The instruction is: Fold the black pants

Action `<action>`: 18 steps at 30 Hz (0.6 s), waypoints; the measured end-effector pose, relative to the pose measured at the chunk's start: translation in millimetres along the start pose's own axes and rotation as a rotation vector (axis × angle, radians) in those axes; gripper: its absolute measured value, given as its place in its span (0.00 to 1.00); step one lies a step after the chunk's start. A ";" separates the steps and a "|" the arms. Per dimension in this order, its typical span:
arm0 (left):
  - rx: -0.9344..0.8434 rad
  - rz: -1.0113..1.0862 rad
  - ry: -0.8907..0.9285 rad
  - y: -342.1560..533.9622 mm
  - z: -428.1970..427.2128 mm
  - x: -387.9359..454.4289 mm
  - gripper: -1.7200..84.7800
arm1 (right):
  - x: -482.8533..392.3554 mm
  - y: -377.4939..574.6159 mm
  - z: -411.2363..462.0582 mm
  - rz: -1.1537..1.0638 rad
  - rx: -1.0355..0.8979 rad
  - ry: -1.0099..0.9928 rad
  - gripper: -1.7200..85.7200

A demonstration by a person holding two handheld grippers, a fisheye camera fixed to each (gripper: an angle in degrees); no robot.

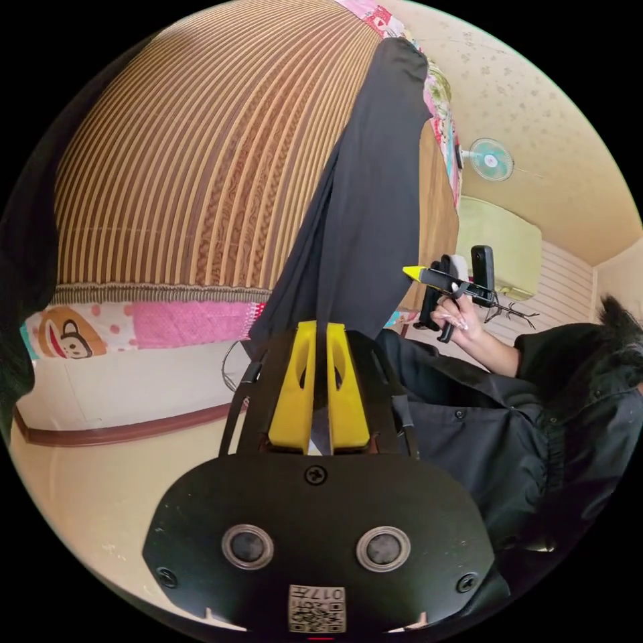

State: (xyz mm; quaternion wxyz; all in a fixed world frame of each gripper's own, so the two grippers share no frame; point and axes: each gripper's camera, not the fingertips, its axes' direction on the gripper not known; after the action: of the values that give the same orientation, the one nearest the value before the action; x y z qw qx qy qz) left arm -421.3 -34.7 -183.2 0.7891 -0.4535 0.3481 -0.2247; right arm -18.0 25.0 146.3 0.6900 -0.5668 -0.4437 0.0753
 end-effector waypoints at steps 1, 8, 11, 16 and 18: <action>-0.004 -0.004 -0.008 -0.3 0.5 -0.3 0.07 | 6.0 2.9 -9.4 0.039 0.027 -0.034 0.08; 0.197 0.073 -0.160 -33.0 -52.3 39.5 0.14 | 17.4 -5.7 -63.3 0.070 0.187 -0.096 0.13; 0.090 0.102 -0.183 -78.6 -30.7 36.7 0.14 | 2.6 -24.4 -38.5 -0.076 0.018 -0.093 0.09; 0.044 0.143 -0.264 -48.8 15.8 45.5 0.08 | -21.0 18.7 -56.8 -0.219 -0.050 0.128 0.07; -0.078 0.126 -0.113 -29.3 47.9 47.2 0.07 | -12.0 43.4 -65.1 -0.194 -0.085 0.206 0.07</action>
State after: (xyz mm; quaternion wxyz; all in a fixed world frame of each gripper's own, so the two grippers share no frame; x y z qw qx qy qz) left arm -355.4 -53.9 -157.3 0.8018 -0.4730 0.3392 -0.1351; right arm 37.6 -13.9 105.5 0.7113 -0.5550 -0.4258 -0.0692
